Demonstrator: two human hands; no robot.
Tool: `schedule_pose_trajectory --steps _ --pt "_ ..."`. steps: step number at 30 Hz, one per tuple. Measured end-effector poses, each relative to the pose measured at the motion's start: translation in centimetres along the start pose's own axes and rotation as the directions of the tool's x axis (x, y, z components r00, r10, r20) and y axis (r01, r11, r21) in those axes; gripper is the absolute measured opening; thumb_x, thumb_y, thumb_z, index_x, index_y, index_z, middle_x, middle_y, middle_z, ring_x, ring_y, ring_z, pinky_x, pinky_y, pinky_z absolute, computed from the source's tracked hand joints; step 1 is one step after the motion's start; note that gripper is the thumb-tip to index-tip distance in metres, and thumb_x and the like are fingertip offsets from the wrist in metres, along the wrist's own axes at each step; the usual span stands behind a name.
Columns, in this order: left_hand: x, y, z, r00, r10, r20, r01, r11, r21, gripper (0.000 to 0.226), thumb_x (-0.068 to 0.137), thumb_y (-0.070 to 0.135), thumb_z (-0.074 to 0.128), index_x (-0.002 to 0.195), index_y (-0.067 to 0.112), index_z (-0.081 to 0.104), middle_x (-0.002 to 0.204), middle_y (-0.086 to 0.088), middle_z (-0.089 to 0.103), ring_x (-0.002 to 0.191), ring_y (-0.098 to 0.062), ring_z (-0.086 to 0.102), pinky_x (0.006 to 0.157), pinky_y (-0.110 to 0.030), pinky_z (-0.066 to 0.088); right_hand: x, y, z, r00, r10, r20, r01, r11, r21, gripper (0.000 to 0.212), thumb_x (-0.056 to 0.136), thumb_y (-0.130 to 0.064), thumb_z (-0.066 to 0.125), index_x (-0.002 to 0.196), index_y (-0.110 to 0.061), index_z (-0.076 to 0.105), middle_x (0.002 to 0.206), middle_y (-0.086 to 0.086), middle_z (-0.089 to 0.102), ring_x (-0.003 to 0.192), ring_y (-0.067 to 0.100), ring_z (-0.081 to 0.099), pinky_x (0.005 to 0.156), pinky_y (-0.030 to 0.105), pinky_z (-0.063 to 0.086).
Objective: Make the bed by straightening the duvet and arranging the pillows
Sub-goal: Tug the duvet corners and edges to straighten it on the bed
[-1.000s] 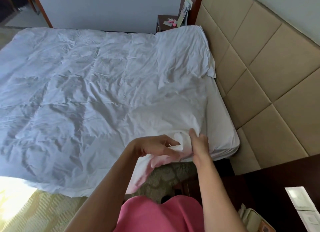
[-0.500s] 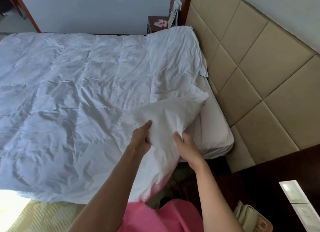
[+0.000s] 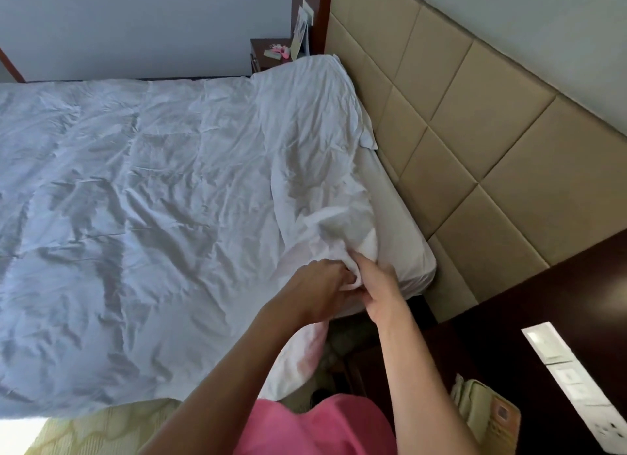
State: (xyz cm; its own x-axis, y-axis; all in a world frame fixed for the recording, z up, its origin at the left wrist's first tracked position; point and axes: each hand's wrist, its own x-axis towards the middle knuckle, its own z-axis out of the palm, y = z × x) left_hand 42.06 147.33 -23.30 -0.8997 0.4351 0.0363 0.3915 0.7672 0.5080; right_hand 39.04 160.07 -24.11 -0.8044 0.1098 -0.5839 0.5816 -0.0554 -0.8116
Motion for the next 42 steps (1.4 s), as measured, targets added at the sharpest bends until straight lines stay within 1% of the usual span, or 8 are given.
schedule_pose_trajectory --steps 5,10,15,20,25,29,33,42 --pt "-1.1 -0.2 -0.7 0.991 -0.081 -0.105 0.060 0.979 -0.195 0.030 0.091 0.047 0.058 0.098 0.022 0.073 0.094 0.010 0.072 0.083 -0.005 0.065 0.076 -0.033 0.055 -0.2 0.6 -0.4 0.989 -0.095 -0.112 0.089 0.995 -0.055 0.018 0.092 -0.015 0.063 0.101 -0.003 0.071 0.092 0.011 0.074 0.088 0.027 0.071 0.076 0.037 0.058" --pt "-0.3 -1.0 -1.1 0.746 -0.504 -0.435 0.378 0.859 -0.346 0.082 0.072 0.064 0.072 0.137 0.021 0.048 0.133 0.000 0.046 0.122 -0.016 0.045 0.102 -0.037 0.040 -1.4 0.6 -0.2 0.965 -0.258 0.051 0.263 0.945 -0.197 0.026 0.100 -0.032 0.053 0.100 -0.014 0.072 0.095 0.004 0.075 0.092 0.016 0.071 0.083 0.033 0.058" --pt "0.2 -1.9 -1.1 0.775 -0.621 -0.118 0.440 0.664 -0.604 0.046 0.075 0.049 0.078 0.089 0.009 0.062 0.080 -0.005 0.067 0.069 -0.015 0.063 0.059 -0.027 0.050 -2.1 1.1 0.5 0.929 -0.321 0.184 0.366 0.875 -0.318 0.040 0.100 -0.038 0.050 0.095 -0.002 0.069 0.087 0.013 0.072 0.083 0.026 0.070 0.070 0.031 0.052" --pt "-0.4 -1.3 -1.7 0.750 -0.648 -0.135 0.287 0.502 -0.816 0.007 0.079 0.011 0.073 0.080 0.006 0.069 0.075 -0.011 0.073 0.068 -0.025 0.072 0.062 -0.042 0.062 -2.5 1.6 1.3 0.948 -0.171 0.267 0.222 0.959 -0.175 0.058 0.099 -0.058 0.039 0.116 -0.010 0.069 0.109 0.008 0.074 0.105 0.023 0.069 0.095 0.039 0.054" --pt "-0.8 2.3 -1.6 0.924 -0.350 -0.153 0.155 0.711 -0.686 0.008 0.074 0.003 0.068 0.070 0.010 0.069 0.063 -0.003 0.070 0.061 -0.017 0.070 0.057 -0.039 0.059 -3.6 0.9 1.4 0.947 -0.034 0.321 -0.028 0.982 0.187 0.080 0.087 -0.077 0.040 0.127 -0.013 0.065 0.120 0.013 0.071 0.114 0.024 0.067 0.102 0.046 0.050" --pt "-1.2 1.4 -0.5 0.971 -0.226 -0.083 0.105 0.706 -0.700 0.016 0.075 0.006 0.068 0.084 0.015 0.078 0.076 0.000 0.076 0.077 -0.020 0.073 0.074 -0.046 0.060 -3.6 1.2 -0.4 0.996 0.017 0.087 -0.045 0.942 0.334 0.040 0.088 -0.026 0.065 0.114 0.004 0.069 0.119 0.026 0.067 0.111 0.034 0.067 0.086 0.039 0.055" --pt "-1.9 2.1 2.4 0.957 -0.274 -0.097 0.104 0.633 -0.767 0.030 0.078 0.013 0.078 0.108 0.019 0.074 0.096 0.006 0.075 0.090 -0.009 0.070 0.080 -0.029 0.056 -3.6 2.2 -1.1 0.962 -0.068 -0.264 0.113 0.981 0.157 0.012 0.086 -0.004 0.060 0.080 -0.003 0.070 0.088 0.015 0.074 0.087 0.029 0.072 0.077 0.038 0.058" --pt "2.2 3.3 9.0 0.929 -0.339 0.153 0.369 0.884 -0.287 0.080 0.083 0.063 0.034 0.154 0.026 0.025 0.165 0.004 0.008 0.146 -0.022 0.029 0.112 -0.049 0.034 0.0 1.6 -5.8 0.913 -0.362 -0.188 0.271 0.882 -0.385 0.028 0.089 -0.019 0.052 0.071 0.000 0.062 0.064 0.008 0.062 0.063 0.027 0.059 0.056 0.036 0.048"
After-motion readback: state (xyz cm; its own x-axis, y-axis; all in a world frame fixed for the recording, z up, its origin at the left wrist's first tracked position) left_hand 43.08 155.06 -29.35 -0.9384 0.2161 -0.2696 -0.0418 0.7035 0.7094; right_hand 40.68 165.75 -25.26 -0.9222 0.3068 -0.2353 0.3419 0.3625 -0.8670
